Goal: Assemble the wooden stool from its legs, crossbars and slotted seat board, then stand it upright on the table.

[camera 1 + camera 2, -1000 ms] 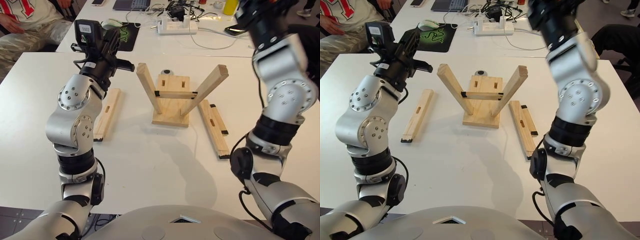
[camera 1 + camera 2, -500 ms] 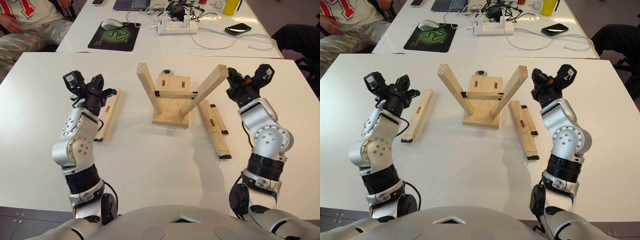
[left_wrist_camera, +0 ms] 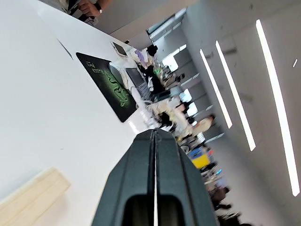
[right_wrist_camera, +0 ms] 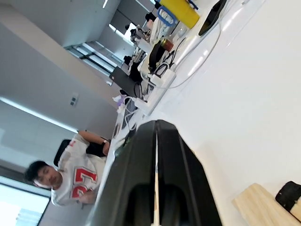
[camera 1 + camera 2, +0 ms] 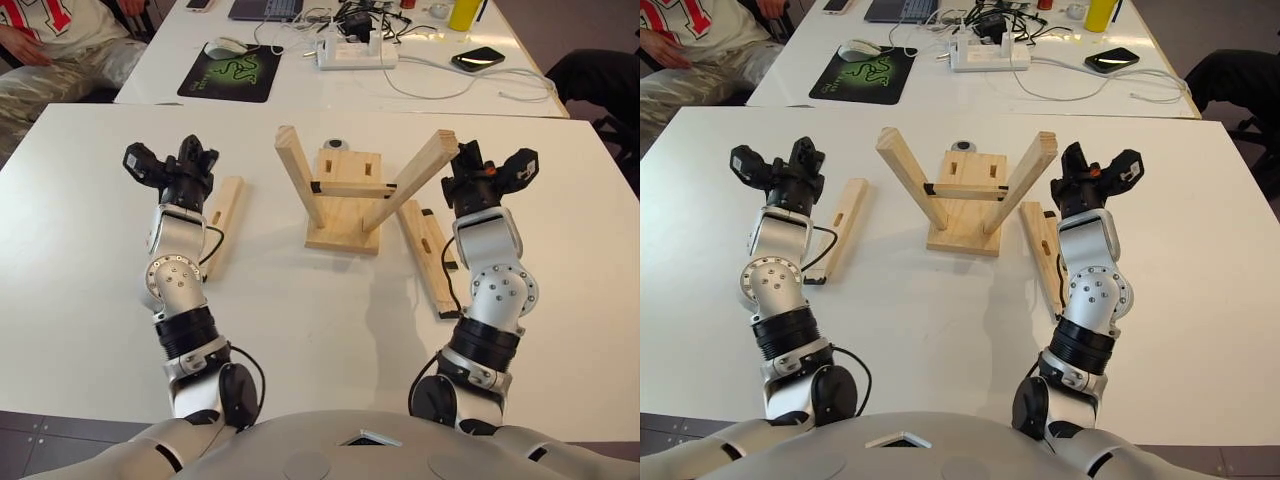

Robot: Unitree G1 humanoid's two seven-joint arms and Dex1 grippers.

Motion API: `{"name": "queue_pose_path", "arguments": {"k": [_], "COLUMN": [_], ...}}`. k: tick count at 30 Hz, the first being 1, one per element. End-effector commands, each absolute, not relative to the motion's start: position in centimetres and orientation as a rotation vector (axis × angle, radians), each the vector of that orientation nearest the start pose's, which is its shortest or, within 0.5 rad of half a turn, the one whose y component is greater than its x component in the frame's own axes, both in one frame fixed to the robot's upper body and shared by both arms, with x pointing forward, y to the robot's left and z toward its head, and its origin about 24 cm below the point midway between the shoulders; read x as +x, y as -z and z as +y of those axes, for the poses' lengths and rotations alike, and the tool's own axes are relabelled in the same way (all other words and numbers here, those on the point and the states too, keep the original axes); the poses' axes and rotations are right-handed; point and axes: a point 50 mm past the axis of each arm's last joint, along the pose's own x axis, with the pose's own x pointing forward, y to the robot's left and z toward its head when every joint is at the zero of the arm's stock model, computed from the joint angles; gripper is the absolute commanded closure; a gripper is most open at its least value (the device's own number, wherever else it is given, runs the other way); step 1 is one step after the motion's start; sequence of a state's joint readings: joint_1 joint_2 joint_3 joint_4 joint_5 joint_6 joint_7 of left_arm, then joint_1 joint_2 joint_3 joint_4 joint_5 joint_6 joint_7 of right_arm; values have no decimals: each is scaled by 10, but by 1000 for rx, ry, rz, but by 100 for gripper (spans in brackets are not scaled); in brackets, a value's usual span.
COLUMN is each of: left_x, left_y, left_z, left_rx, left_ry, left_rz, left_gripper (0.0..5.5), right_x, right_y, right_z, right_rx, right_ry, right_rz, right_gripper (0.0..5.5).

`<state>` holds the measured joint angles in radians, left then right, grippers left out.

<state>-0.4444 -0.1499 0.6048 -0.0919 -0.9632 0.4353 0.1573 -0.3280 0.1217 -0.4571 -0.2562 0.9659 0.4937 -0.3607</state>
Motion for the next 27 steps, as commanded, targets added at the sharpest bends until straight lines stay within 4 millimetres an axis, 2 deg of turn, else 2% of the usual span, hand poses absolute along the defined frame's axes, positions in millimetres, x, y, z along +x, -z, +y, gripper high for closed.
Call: {"name": "queue_pose_path", "arguments": {"k": [1, 5, 10, 15, 17, 21, 23, 25, 27], "left_x": [301, 303, 315, 324, 326, 330, 332, 331, 322], "left_y": [-120, -119, -122, -119, -118, -133, -141, -149, -149], "left_z": [181, 170, 159, 164, 163, 142, 126, 101, 68], "left_rx": [-1397, -1454, -1521, -1643, -1688, -1717, -1694, -1665, -1581], "left_ry": [-33, 71, 135, 42, 19, 95, 157, 254, 377], "left_rz": [-177, -115, -62, -59, -56, -33, 8, 90, 262], "left_gripper": [550, 550, 550, 550, 550, 550, 550, 550, 550], "right_x": [289, 288, 295, 298, 298, 295, 292, 288, 285], "right_y": [-133, -140, -148, -143, -144, -147, -147, -154, -154], "right_z": [-177, -170, -172, -199, -200, -175, -155, -127, -94], "right_rx": [1226, 1421, 1556, 1596, 1610, 1641, 1643, 1628, 1558], "right_ry": [126, 15, 15, 141, 152, 79, 29, -81, -191], "right_rz": [-88, -141, -248, -336, -353, -288, -229, -147, -5], "right_gripper": [548, 548, 548, 548, 548, 548, 548, 548, 548]}}
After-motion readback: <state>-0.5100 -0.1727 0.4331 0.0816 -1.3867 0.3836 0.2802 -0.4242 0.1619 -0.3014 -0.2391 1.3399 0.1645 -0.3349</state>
